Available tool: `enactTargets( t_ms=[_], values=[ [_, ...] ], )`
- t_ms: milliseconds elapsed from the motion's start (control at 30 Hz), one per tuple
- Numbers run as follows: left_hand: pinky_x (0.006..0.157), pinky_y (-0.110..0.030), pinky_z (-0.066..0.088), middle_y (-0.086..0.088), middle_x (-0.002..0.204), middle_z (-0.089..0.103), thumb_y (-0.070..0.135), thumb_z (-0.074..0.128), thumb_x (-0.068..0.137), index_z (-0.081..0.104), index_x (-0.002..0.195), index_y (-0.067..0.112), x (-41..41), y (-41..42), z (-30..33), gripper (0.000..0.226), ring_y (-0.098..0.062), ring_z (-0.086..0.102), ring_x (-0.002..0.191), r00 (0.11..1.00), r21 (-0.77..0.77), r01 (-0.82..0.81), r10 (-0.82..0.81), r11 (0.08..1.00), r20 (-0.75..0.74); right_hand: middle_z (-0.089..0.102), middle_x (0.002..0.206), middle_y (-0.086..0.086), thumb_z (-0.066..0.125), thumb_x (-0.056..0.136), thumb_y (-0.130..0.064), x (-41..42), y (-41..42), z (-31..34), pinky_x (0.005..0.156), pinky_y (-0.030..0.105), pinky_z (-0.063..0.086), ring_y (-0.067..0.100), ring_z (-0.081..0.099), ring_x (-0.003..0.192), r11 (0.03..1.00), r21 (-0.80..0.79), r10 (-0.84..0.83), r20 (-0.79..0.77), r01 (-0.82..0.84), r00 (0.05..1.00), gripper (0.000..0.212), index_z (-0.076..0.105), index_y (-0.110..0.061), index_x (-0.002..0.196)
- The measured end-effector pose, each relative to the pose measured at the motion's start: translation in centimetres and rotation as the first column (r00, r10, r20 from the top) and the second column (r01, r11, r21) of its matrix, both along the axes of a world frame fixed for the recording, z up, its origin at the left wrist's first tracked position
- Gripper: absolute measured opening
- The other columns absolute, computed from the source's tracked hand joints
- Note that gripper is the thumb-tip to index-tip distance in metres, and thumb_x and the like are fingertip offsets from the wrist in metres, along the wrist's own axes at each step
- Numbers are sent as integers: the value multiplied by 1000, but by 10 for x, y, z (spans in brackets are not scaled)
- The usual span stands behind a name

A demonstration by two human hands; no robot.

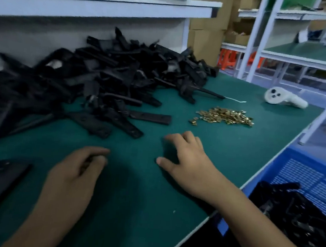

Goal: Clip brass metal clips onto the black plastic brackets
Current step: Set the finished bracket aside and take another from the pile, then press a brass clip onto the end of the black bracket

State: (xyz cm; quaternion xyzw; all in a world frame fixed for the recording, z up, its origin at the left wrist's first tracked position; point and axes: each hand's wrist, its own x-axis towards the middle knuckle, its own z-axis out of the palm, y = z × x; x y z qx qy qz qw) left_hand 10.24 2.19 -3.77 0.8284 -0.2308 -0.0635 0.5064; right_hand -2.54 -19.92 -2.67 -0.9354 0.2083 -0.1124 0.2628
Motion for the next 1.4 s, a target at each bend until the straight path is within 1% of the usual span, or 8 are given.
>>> enactTargets(
  t_ms=[133,467,667,800,933,1033,1233,1400],
  values=[
    [79,-25,46,30,102,68,41,57,100,69,105,50,0,1,-3,16,10,60,93,1000,-9,11,-11,1000,30,41,115,-2,73,80,-66,39,-10,1,101,31,40,22,44,117,1000,21,-20,-18,21,1000,78,51,-21,139],
    [78,-20,44,36,101,64,36,58,100,70,100,44,-3,0,-1,15,12,59,94,998,12,-5,4,1000,65,49,94,-4,61,99,-47,81,9,-6,71,34,48,22,57,81,970,-243,66,199,-16,978,33,64,-14,91],
    [87,-22,43,26,107,68,72,45,87,63,124,45,-4,-1,-2,49,7,59,104,999,-2,-8,8,1000,33,50,67,-1,69,94,-37,27,61,-8,62,35,44,18,51,62,993,72,59,362,-90,930,47,50,-14,58],
    [98,-28,43,32,109,65,87,47,78,46,149,40,-6,-3,-1,86,2,55,115,992,87,36,-46,996,120,56,76,-6,72,89,-42,-9,92,-11,68,26,47,12,57,75,954,130,215,332,-270,919,25,69,-21,74],
    [110,-45,36,19,131,59,66,56,87,54,145,45,-10,-2,1,62,-18,48,128,945,306,95,-182,947,271,58,82,-11,72,89,-26,-20,86,-5,71,12,43,6,59,78,907,183,321,286,-380,903,6,76,-28,92],
    [95,-38,34,27,125,52,32,71,92,59,137,52,-10,0,-4,51,-12,46,117,876,412,113,-286,904,387,66,72,-15,67,87,-15,-27,48,-2,64,11,42,2,60,66,940,262,124,331,-217,936,15,75,-28,86],
    [95,-32,30,37,123,48,26,65,91,60,134,52,-12,-1,-8,50,2,40,114,843,415,98,-297,904,448,70,92,-6,76,89,-27,-5,-82,-3,77,26,47,9,63,83,950,85,-312,201,301,929,11,71,-22,98],
    [97,-35,33,37,117,51,20,71,83,62,122,49,-13,0,-6,49,1,43,113,851,381,89,-269,920,451,70,103,5,77,91,-33,25,-119,-5,82,29,48,20,64,95,944,26,-328,192,329,925,26,76,-15,108]
  ],
)
